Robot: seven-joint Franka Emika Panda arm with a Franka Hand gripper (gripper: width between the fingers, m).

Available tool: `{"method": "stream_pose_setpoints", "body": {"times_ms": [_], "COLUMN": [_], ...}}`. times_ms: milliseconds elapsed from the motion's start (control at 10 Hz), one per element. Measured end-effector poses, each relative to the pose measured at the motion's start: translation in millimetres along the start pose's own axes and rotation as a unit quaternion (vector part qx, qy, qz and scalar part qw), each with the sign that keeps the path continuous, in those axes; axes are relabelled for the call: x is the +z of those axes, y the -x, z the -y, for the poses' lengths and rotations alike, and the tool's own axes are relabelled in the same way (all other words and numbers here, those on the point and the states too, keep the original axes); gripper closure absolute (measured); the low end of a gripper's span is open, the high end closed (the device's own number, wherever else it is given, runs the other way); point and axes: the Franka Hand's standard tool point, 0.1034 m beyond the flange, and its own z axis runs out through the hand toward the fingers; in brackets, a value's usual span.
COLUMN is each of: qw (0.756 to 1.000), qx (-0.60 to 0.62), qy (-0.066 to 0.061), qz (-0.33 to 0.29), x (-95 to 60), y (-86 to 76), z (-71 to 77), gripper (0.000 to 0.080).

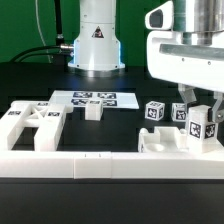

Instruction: Assemble chair

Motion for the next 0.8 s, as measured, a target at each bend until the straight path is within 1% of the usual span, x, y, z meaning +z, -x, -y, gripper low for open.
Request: {"method": "stream_pose_setpoints", "body": {"times_ms": [200,300,600,700,800], "qw": [0.995,0.995,0.981,0.97,0.96], "qx": [0.099,0.104,0.194,0.243,0.278], "qy": [-0.004,-0.004,-0.006,-0.017,-0.021], "qz": [0.0,0.001,0.006,0.009,0.009], "x": [0.0,0.0,0.2,0.0,-0.4], "y": [1.6,1.5,0.8,-0.8,-2.7], "z": [1.1,1.1,1.4,1.1,-0.1], "gripper": [0.0512,0.0512,0.0512,0.0512,0.0512]}}
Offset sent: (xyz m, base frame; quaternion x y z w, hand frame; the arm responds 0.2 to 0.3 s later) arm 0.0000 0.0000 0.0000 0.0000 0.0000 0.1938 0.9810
